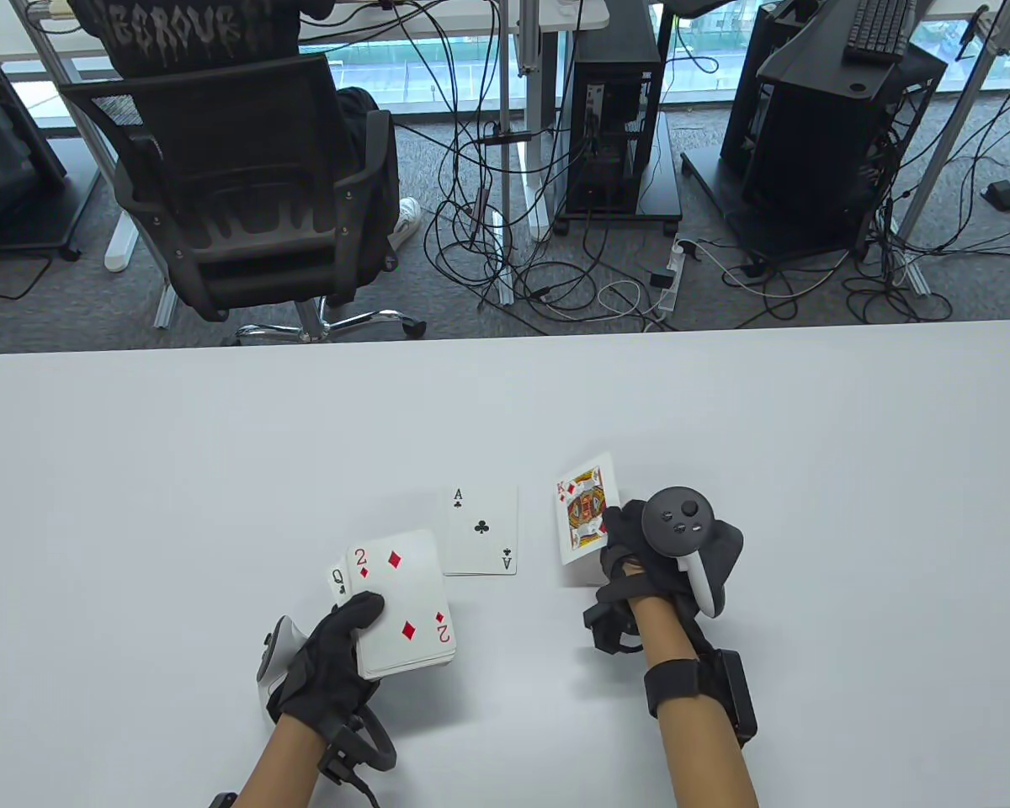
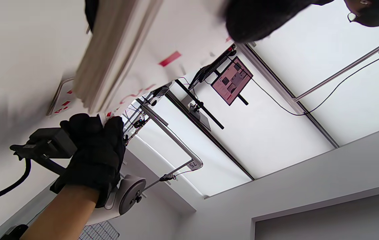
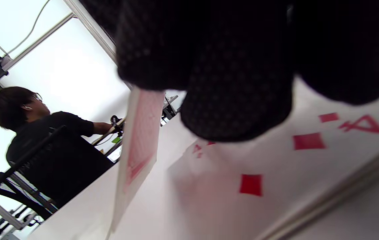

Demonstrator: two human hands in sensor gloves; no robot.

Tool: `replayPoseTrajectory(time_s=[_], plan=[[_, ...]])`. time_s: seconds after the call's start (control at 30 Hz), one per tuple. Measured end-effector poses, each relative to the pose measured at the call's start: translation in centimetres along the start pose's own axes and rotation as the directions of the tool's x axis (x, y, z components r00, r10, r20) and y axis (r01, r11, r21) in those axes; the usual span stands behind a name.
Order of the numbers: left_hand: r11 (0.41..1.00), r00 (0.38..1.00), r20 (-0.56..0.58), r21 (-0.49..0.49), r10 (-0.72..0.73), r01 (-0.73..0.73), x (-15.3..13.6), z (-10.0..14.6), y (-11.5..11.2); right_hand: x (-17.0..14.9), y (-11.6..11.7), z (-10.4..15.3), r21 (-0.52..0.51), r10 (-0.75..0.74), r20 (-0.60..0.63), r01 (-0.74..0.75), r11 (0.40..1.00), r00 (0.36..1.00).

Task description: Playing card suit sorting

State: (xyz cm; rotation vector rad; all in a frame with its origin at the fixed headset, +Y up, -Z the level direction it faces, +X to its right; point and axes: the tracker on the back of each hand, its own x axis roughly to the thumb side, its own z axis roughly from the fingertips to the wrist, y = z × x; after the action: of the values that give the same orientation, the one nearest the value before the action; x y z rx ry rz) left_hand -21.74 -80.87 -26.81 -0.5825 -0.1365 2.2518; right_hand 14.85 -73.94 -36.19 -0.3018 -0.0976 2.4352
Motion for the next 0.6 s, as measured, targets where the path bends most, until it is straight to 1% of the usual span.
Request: replayPoseTrajectory(time_s=[0.1, 0.17, 0.2, 0.3, 0.43, 0.5, 0.6], plan=[[1.0, 1.0, -0.004, 0.002, 0.0, 0.0, 0.0, 0.0, 0.0, -1.1, 0.0, -0.2, 0.003, 0.124, -0.055, -0.124, 0.992, 0.991], [1.0, 1.0, -0.007, 0.005, -0.001, 0.001, 0.0, 0.0, 0.0, -1.4, 0.2, -0.4, 0.039, 0.222, -0.08, -0.22, 0.975, 0.972], [1.0, 1.0, -0.007, 0.006, 0.0, 0.0, 0.0, 0.0, 0.0, -1.7, 0.4, -0.5, 0.072, 0.299, -0.094, -0.293, 0.954, 0.95], [1.0, 1.0, -0.006, 0.006, -0.002, 0.002, 0.0, 0.0, 0.0, -2.1, 1.0, -0.9, 0.129, 0.441, -0.105, -0.427, 0.895, 0.891], [1.0, 1.0, -0.008, 0.007, -0.001, 0.001, 0.0, 0.0, 0.0, -2.1, 1.9, -1.2, 0.207, 0.519, -0.121, -0.49, 0.847, 0.846], [1.0, 1.0, -0.01, 0.009, -0.001, 0.001, 0.0, 0.1, 0.0, -1.7, 2.3, -1.3, 0.218, 0.569, -0.1, -0.54, 0.813, 0.816], [1.0, 1.0, -0.011, 0.009, 0.0, 0.001, 0.0, 0.1, 0.0, -1.3, 2.8, -1.4, 0.262, 0.66, -0.074, -0.624, 0.736, 0.748]])
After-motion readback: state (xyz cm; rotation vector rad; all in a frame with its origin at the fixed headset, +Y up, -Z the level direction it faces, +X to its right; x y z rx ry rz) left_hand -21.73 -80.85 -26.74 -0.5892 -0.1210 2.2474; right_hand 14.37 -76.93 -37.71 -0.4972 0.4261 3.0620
